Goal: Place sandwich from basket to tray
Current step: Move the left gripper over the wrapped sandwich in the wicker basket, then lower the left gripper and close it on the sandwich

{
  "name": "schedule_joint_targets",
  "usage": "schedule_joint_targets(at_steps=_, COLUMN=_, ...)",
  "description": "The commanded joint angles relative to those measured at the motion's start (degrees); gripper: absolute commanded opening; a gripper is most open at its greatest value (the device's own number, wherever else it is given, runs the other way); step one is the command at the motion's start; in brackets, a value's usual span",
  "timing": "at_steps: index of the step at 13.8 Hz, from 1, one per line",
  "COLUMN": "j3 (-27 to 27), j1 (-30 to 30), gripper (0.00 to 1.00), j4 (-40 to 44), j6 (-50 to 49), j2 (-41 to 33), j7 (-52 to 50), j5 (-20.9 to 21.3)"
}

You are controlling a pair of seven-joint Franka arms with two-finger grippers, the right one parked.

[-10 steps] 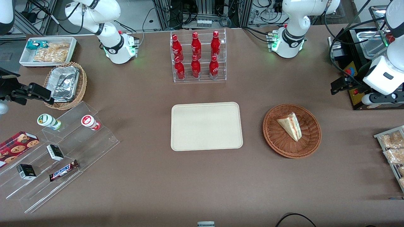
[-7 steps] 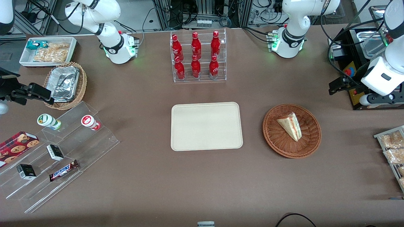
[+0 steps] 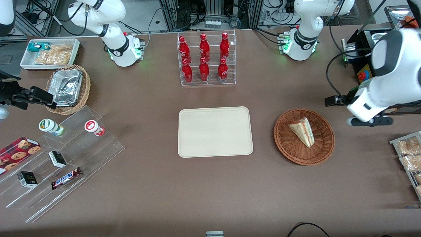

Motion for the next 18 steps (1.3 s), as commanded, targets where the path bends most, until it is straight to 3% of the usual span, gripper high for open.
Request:
schedule_joint_targets(at_steps=1, j3=0.1, j1=-0.8, gripper=1.0, j4=-8.3, j6=10.1, j2=-0.9, j7=0.4, j5=-0.5)
schedule_joint_targets(at_steps=3, j3=0.1, j1=-2.0, gripper=1.0, j4=-15.5, j6=20.3, j2=-1.5, j7=-0.7, j5=-0.7)
schedule_joint_targets(at_steps=7, j3=0.1, j1=-2.8, gripper=1.0, j4=-23.8, j6=30.4, j2=-3.4, j7=-11.2, j5=-0.7)
schedule_joint_targets(at_steps=12, j3=0.1, j1=-6.0, gripper=1.0, j4=-26.2, j6=37.8, j2=-1.8, j7=-40.0, j5=-0.6)
schedule_joint_targets(at_steps=18, j3=0.2, j1=-5.9, gripper=1.0, j4=-27.3, j6=43.5, j2=2.0, j7=-42.1, j5=-0.3)
